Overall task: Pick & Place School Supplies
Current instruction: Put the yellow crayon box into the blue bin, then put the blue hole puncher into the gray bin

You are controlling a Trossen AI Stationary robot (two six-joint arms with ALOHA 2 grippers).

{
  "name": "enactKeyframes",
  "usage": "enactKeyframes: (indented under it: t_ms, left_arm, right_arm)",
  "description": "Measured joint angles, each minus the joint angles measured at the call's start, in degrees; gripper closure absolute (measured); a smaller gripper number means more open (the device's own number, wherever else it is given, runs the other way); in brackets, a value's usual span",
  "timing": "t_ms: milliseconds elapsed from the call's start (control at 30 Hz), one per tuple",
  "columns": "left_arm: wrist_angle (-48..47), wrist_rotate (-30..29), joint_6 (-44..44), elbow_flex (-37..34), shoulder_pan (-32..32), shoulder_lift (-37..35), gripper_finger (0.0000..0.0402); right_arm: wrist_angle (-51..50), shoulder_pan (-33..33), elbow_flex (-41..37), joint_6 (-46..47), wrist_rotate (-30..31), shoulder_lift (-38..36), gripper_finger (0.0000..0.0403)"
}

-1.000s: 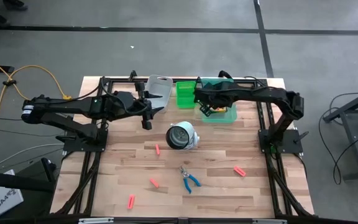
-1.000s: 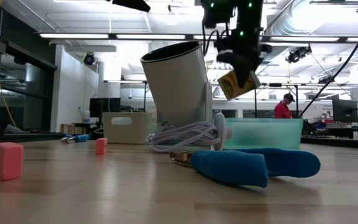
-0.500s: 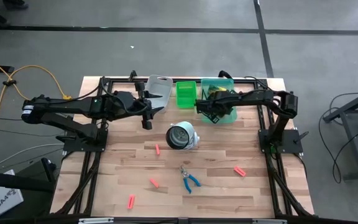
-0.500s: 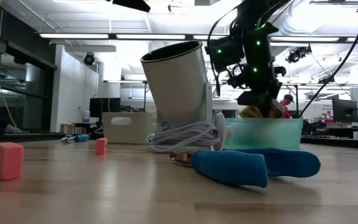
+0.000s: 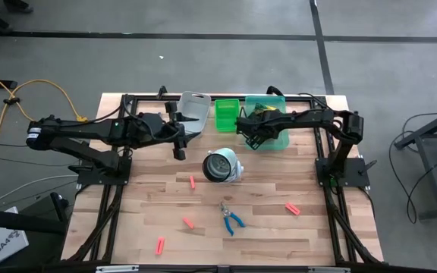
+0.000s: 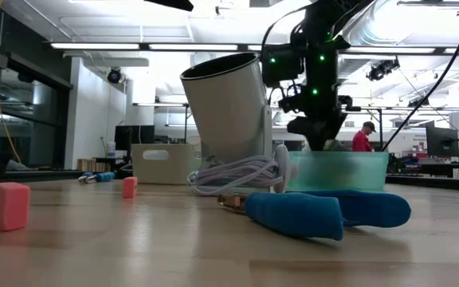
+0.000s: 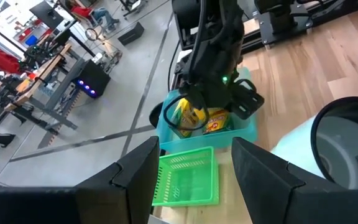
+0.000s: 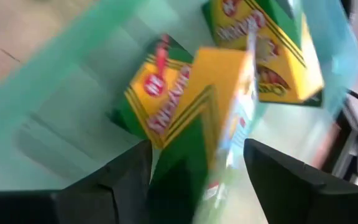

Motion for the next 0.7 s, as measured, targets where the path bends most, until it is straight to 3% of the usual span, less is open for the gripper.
enactKeyframes:
  t_ms: [400,567,700]
  left_arm:
    - [0.0,0.0,0.0,0.0,0.0,0.0,0.0208]
    - [0.0,0.0,0.0,0.0,0.0,0.0,0.0208]
    - [-0.5,0.0,-1.4,0.0,0.0,0.0,0.0208]
  right_arm:
    - [4.0,-0.5,0.0,-3.6,-0.6,-1.2,0.016]
    - [3.9,-1.1,1.8,-4.9,-1.3,-4.9,0.016]
    - [3.9,-0.8,2.7,-6.0,-5.2,-9.9,0.016]
